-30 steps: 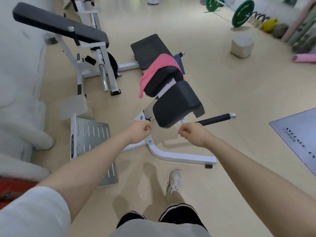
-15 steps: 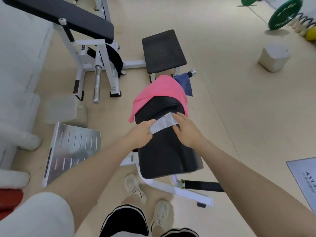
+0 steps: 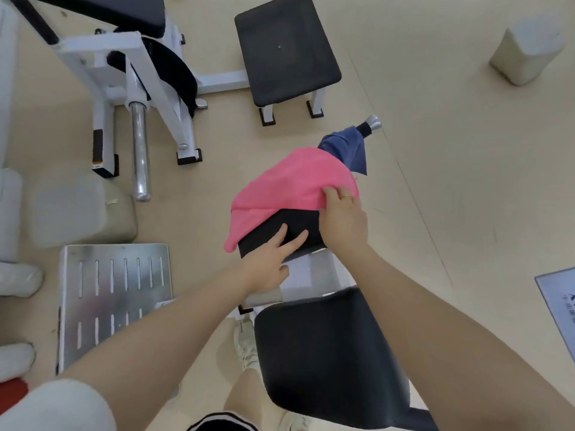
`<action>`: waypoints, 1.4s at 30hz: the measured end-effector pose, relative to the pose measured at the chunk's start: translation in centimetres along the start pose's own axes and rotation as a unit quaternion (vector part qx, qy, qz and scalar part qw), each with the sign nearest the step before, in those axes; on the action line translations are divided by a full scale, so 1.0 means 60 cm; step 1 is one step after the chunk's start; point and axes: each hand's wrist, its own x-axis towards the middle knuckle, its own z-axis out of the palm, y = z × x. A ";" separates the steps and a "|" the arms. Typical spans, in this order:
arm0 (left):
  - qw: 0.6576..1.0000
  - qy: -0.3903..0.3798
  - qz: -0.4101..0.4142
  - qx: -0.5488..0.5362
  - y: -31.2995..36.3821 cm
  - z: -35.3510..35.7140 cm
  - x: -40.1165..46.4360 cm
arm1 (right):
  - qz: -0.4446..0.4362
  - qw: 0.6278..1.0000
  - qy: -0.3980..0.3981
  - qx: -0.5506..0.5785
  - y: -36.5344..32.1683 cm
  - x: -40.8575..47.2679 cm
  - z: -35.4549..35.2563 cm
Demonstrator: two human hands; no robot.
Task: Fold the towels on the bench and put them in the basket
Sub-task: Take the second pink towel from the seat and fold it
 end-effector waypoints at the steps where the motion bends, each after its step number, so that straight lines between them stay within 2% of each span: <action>1: 1.000 -0.018 0.011 -0.005 -0.008 -0.007 0.002 | -0.004 1.000 0.018 -0.008 -0.002 0.007 -0.002; 5: 0.998 -0.058 0.022 -0.017 -0.018 -0.016 0.003 | -0.057 0.996 0.055 -0.045 0.002 0.017 -0.003; 9: 0.998 -0.029 0.007 -0.054 -0.011 -0.009 -0.001 | -0.095 0.994 0.032 -0.040 -0.009 -0.009 0.001; 14: 0.991 0.070 -0.016 -0.110 0.023 -0.003 -0.047 | -0.218 0.974 -0.057 -0.005 -0.043 -0.091 -0.022; 17: 0.973 0.163 -0.042 -0.156 0.021 0.021 -0.140 | -0.239 0.952 -0.132 0.136 -0.071 -0.144 -0.040; 19: 0.944 0.238 -0.101 -0.203 0.011 0.052 -0.215 | -0.248 0.934 -0.166 0.196 -0.097 -0.187 -0.047; 21: 0.901 0.309 -0.151 -0.264 0.008 0.090 -0.294 | -0.291 0.905 -0.218 0.222 -0.124 -0.244 -0.052; 24: 0.846 0.406 -0.168 -0.302 0.023 0.134 -0.402 | -0.363 0.850 -0.321 0.205 -0.163 -0.339 -0.051; 28: 0.804 0.471 -0.213 -0.293 0.052 0.213 -0.580 | -0.484 0.786 -0.360 0.136 -0.245 -0.500 -0.038; 34: 0.672 0.560 -0.352 -0.334 0.085 0.417 -0.852 | -0.621 0.638 -0.450 0.075 -0.340 -0.793 0.027; 38: 0.598 0.553 -0.449 -0.368 0.121 0.576 -1.026 | -0.672 0.549 -0.497 0.030 -0.358 -1.016 0.075; 40: 0.553 0.566 -0.480 -0.378 0.143 0.655 -1.110 | -0.698 0.515 -0.497 0.026 -0.361 -1.128 0.102; 42: 0.510 0.582 -0.500 -0.389 0.167 0.737 -1.195 | -0.699 0.508 -0.503 0.031 -0.362 -1.239 0.128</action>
